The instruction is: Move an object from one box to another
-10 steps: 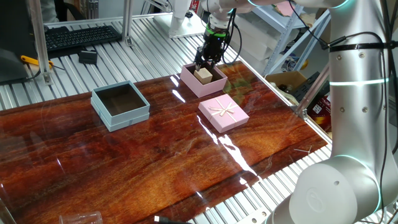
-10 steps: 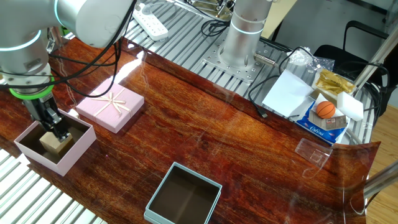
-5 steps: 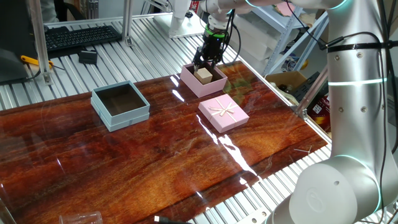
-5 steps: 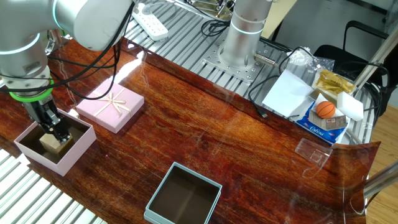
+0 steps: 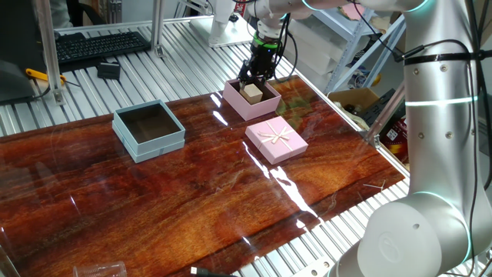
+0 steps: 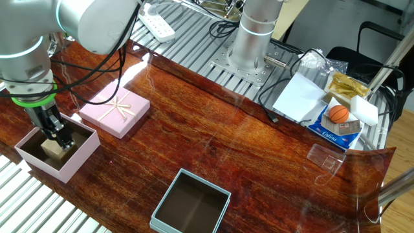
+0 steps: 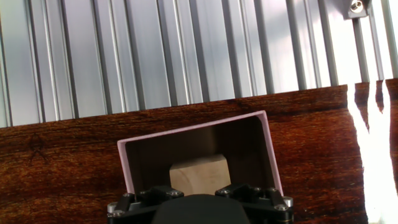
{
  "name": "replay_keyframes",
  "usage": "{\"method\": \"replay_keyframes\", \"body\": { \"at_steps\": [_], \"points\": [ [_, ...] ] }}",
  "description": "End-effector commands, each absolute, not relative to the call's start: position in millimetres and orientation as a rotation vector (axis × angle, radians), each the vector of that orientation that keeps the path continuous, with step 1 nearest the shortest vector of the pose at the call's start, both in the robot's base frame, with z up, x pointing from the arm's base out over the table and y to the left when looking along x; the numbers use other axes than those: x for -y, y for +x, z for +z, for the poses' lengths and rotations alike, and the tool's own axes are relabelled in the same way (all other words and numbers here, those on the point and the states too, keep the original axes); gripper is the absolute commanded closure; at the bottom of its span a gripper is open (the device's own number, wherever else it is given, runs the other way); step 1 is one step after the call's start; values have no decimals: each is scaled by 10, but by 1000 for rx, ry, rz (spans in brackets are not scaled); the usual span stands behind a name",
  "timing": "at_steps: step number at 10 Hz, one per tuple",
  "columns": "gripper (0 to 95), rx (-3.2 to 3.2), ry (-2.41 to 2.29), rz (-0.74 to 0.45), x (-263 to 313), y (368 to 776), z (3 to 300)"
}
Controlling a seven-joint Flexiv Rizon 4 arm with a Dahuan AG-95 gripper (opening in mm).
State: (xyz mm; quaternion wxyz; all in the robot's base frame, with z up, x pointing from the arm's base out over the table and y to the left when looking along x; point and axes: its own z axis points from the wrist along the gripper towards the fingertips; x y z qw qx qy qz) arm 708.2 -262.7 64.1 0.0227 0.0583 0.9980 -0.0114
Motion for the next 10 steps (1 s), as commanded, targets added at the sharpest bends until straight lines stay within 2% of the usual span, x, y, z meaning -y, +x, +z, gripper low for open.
{"method": "replay_keyframes", "body": {
  "at_steps": [1, 3, 4, 10],
  "points": [
    [190, -3090, 188, -35, 2628, 7071, 615],
    [190, -3089, 192, -34, 2632, 7067, 588],
    [0, -3088, 198, -34, 2634, 7066, 572],
    [0, -3087, 187, -30, 2667, 7086, 494]
  ]
}}
